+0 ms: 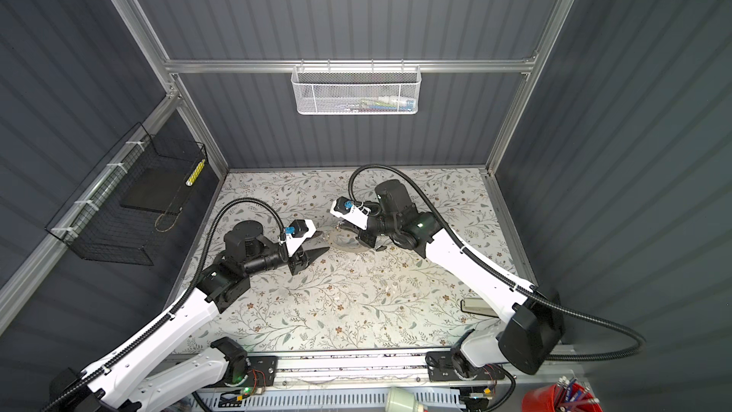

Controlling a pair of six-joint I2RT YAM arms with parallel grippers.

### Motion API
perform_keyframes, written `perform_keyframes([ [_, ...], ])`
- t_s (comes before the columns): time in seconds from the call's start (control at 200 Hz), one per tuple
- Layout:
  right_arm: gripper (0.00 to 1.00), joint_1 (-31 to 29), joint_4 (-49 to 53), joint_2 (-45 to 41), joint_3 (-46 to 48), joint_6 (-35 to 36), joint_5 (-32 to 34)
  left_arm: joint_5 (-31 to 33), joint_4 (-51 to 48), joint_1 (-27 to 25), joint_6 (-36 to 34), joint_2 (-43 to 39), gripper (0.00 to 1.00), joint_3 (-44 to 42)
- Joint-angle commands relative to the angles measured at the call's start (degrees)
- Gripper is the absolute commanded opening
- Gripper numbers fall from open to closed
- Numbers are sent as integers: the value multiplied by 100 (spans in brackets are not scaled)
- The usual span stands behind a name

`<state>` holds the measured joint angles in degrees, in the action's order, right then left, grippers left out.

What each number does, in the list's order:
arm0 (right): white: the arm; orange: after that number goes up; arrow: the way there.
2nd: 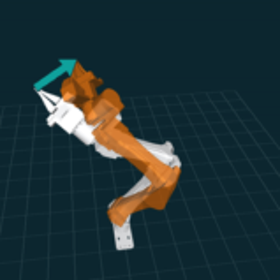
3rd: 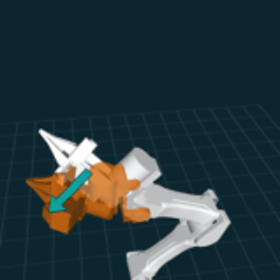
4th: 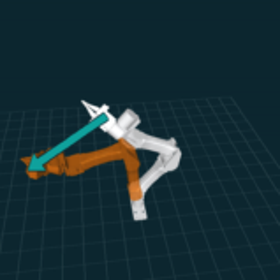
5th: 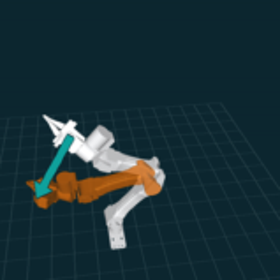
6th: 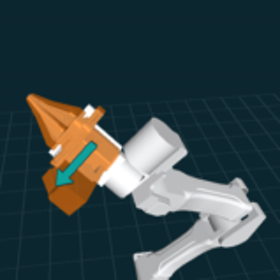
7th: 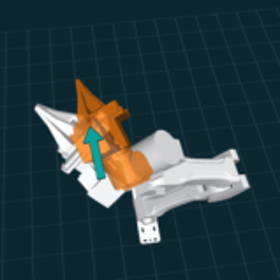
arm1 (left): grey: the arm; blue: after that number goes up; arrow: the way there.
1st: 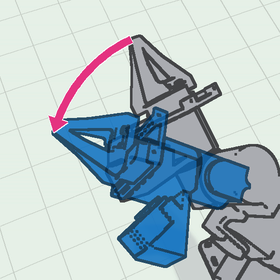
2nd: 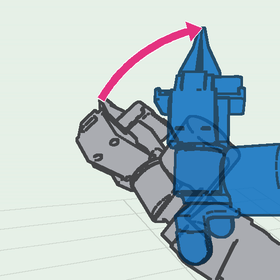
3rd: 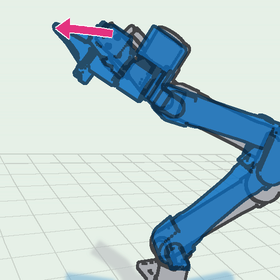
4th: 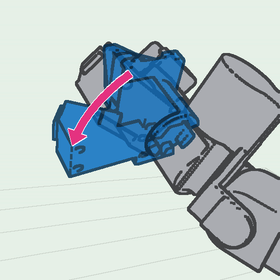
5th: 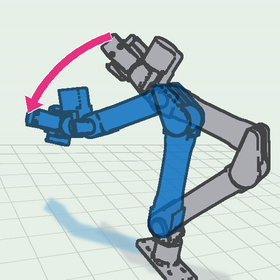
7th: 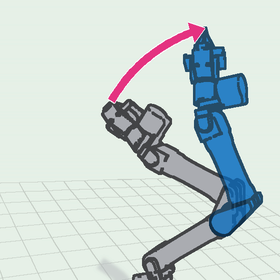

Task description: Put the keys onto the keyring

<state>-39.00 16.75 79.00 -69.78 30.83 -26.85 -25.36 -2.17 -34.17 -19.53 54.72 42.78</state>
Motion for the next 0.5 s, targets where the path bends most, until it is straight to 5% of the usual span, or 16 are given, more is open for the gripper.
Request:
perform_keyframes([
  [0.0,0,-2,-399,-248,309,243,-187,-163,475,-161,-131,85,45,-94],
  [0.225,0,-4,-827,-670,940,738,-279,218,976,-774,-181,388,42,-144],
  [0.495,2,-5,-878,-702,1042,913,-172,355,977,-814,-257,495,41,-198],
])
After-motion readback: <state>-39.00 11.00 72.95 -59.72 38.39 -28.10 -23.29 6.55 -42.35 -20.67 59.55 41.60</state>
